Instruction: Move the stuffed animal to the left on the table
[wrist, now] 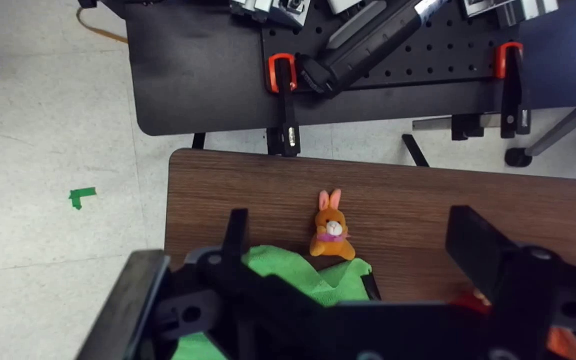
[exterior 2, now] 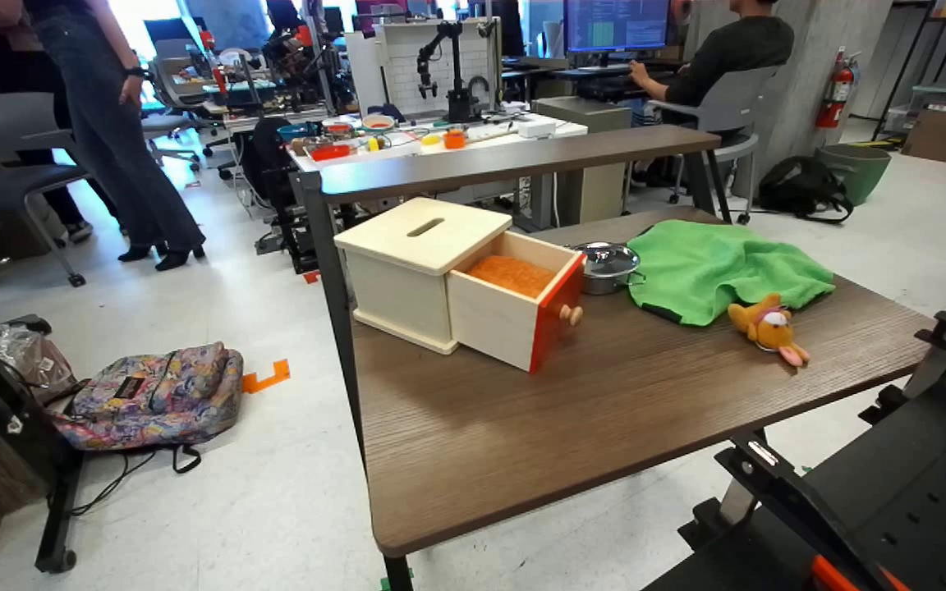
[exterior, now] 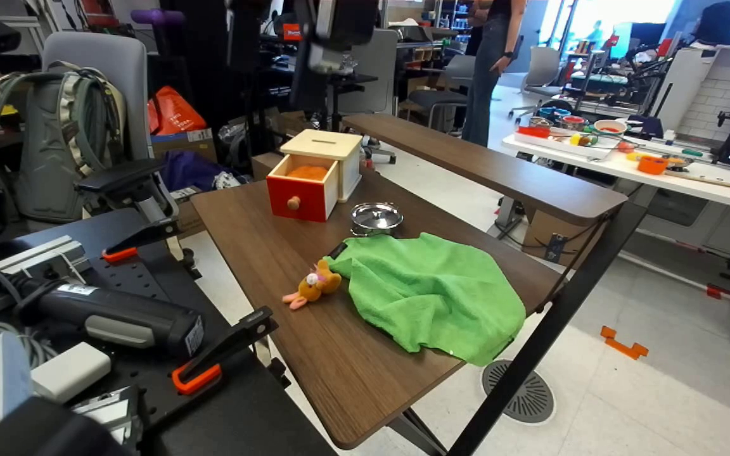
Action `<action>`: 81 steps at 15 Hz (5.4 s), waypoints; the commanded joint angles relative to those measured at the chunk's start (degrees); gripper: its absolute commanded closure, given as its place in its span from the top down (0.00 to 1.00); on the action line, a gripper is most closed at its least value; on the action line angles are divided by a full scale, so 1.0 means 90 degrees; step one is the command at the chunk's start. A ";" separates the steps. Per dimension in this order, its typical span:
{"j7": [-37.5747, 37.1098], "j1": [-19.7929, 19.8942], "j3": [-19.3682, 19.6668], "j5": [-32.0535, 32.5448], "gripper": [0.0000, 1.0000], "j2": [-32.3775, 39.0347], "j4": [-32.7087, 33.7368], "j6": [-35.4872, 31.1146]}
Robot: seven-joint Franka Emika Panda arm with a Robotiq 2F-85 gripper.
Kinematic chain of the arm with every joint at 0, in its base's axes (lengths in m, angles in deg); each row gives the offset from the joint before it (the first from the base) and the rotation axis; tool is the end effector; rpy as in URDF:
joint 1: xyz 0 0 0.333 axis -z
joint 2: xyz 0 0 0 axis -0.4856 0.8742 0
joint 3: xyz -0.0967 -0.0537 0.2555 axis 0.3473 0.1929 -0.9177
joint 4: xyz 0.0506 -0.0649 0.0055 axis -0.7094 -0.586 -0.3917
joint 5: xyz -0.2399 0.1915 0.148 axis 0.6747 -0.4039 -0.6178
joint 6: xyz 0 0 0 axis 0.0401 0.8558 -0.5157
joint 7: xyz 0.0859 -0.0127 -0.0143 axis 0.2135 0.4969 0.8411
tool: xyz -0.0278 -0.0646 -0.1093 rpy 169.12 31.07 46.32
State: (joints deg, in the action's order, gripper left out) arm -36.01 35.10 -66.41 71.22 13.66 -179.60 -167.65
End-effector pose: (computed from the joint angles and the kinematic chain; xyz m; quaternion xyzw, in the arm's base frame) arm 0.3811 -0.1381 0.3440 -0.9928 0.0021 0.1060 0.0559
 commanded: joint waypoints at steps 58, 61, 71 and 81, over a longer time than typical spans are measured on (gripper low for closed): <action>-0.0650 -0.0317 -0.3147 -0.1621 0.03 0.3513 0.0156 -0.4434; -0.0650 -0.0446 -0.3340 -0.1730 0.03 0.3666 0.0246 -0.4413; -0.0795 -0.0627 -0.3268 -0.1516 0.03 0.4615 0.0560 -0.4410; -0.1220 -0.0801 -0.3022 -0.1315 0.65 0.4820 0.0802 -0.4466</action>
State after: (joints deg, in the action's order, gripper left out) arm -44.75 29.31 -94.69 58.11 57.51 -173.73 -208.91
